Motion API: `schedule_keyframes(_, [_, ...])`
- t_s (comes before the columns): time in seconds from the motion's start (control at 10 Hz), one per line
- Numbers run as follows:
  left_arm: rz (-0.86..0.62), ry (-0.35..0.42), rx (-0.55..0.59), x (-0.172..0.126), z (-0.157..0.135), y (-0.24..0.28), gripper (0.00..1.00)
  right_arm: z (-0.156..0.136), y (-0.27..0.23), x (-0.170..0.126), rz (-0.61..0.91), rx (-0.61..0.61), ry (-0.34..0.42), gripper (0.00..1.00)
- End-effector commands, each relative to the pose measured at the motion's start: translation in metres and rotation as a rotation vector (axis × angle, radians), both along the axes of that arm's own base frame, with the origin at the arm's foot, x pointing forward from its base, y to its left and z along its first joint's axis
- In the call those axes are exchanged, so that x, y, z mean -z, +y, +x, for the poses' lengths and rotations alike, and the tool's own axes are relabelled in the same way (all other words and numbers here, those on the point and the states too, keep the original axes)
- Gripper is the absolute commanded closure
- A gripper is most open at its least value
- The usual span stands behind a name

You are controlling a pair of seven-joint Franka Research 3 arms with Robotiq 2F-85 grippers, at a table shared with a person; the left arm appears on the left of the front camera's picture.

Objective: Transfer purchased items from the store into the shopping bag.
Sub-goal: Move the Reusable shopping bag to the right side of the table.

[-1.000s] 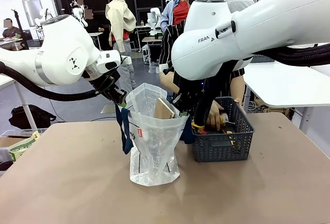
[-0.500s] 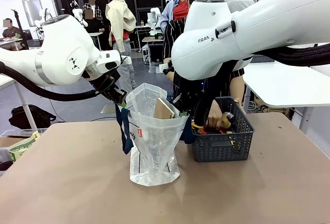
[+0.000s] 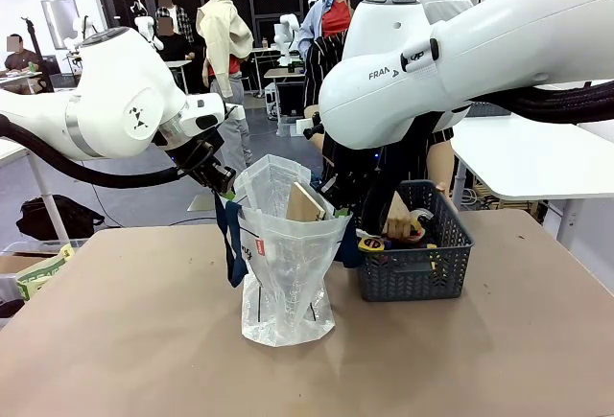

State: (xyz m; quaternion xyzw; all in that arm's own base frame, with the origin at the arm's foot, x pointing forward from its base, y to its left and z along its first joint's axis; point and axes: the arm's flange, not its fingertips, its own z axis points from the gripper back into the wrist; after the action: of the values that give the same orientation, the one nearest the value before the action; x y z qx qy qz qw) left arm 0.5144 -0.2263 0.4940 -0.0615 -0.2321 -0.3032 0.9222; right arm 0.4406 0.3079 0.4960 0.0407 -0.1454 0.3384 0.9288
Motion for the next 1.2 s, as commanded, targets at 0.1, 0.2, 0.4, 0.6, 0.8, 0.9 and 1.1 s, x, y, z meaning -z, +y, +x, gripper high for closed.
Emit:
schedule_keyframes(0.1, [-0.002,-0.009,-0.003,-0.0013,0.0013,0.0019,1.00,-0.0022,-0.0031,-0.0005,0.008,0.003,-0.004,1.00])
schedule_keyframes(0.2, [-0.002,-0.009,-0.003,-0.0013,0.0013,0.0019,1.00,-0.0022,-0.0031,-0.0005,0.008,0.003,-0.004,1.00])
schedule_keyframes(0.4, [-0.002,-0.009,-0.003,-0.0013,0.0013,0.0019,1.00,-0.0022,-0.0031,-0.0005,0.008,0.003,-0.004,1.00])
schedule_keyframes(0.6, [-0.002,-0.009,-0.003,-0.0013,0.0013,0.0019,1.00,-0.0022,-0.0031,-0.0005,0.008,0.003,-0.004,1.00])
schedule_keyframes(0.8, [-0.002,-0.009,-0.003,-0.0013,0.0013,0.0019,1.00,-0.0022,-0.0031,-0.0005,0.008,0.003,-0.004,1.00])
schedule_keyframes(0.9, [-0.002,-0.009,-0.003,-0.0013,0.0013,0.0019,1.00,-0.0022,-0.0031,-0.0005,0.008,0.003,-0.004,1.00])
schedule_keyframes(1.1, [-0.002,-0.009,-0.003,-0.0013,0.0013,0.0019,1.00,-0.0022,-0.0031,-0.0005,0.008,0.003,-0.004,1.00])
